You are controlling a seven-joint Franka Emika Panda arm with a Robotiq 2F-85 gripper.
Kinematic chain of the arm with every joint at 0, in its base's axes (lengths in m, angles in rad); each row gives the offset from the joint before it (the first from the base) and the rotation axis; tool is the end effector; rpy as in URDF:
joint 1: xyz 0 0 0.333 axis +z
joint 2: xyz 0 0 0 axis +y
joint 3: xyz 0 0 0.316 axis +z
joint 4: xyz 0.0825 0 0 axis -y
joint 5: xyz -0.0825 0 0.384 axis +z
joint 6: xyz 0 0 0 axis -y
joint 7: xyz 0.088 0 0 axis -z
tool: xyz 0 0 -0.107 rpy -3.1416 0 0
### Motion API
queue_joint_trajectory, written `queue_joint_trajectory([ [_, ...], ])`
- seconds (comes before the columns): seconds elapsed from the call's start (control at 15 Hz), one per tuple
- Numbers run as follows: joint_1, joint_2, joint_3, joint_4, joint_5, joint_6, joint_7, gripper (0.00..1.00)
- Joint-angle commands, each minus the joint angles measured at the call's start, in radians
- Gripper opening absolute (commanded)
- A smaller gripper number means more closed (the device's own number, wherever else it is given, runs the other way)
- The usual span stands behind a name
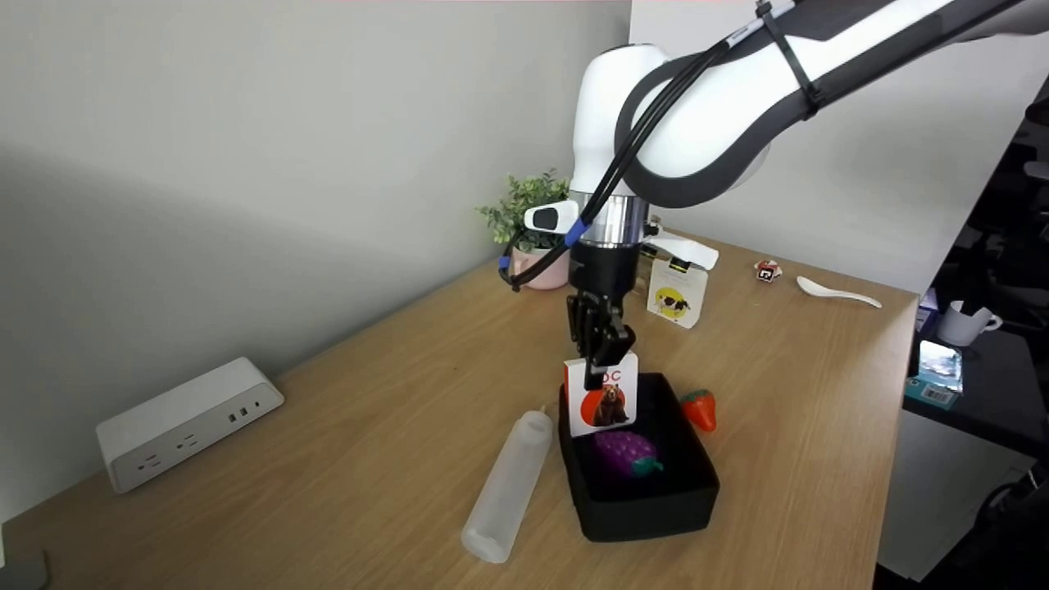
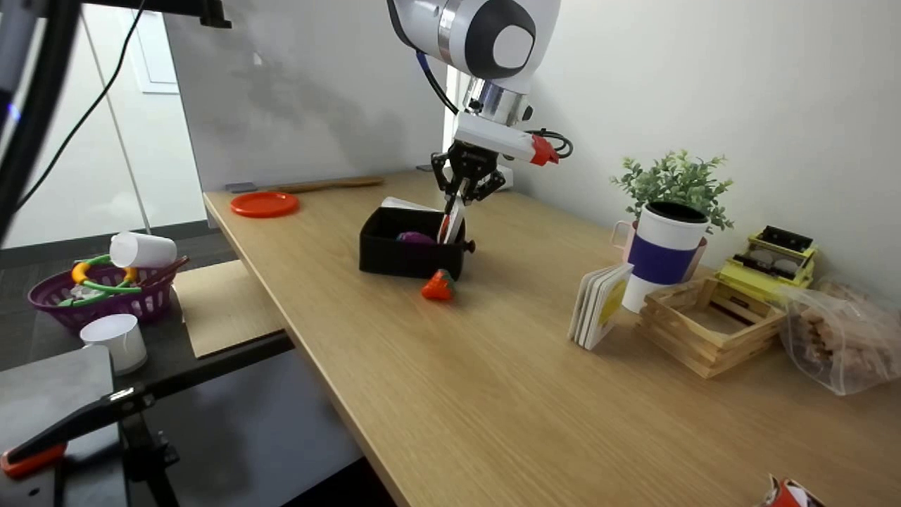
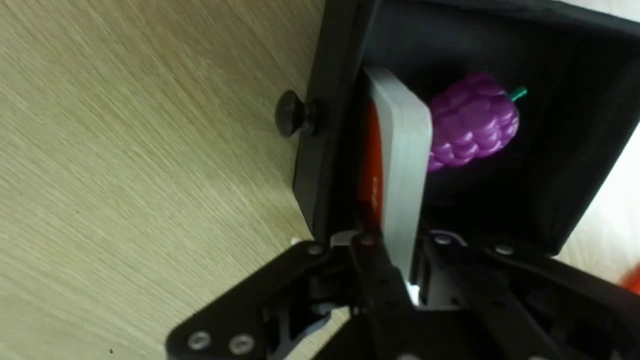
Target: Put the book on the left in the black box, put the grape toy in the box, remove the book from the box then put the strawberry toy in the box
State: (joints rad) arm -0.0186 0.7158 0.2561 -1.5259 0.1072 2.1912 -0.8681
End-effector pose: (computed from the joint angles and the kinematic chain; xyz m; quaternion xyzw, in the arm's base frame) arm 0.6916 0.1423 0.2455 -0.8743 -0.4682 -0.0243 0.1254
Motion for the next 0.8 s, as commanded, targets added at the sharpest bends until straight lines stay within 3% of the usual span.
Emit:
queue_joint_trajectory([
  [0.0,0.021,-0.024,-0.018,0.000,-0.013,-0.023,0.024,0.04],
  [0.73,0.105,-0.226,-0.047,-0.148,-0.157,0.003,0.224,0.04],
])
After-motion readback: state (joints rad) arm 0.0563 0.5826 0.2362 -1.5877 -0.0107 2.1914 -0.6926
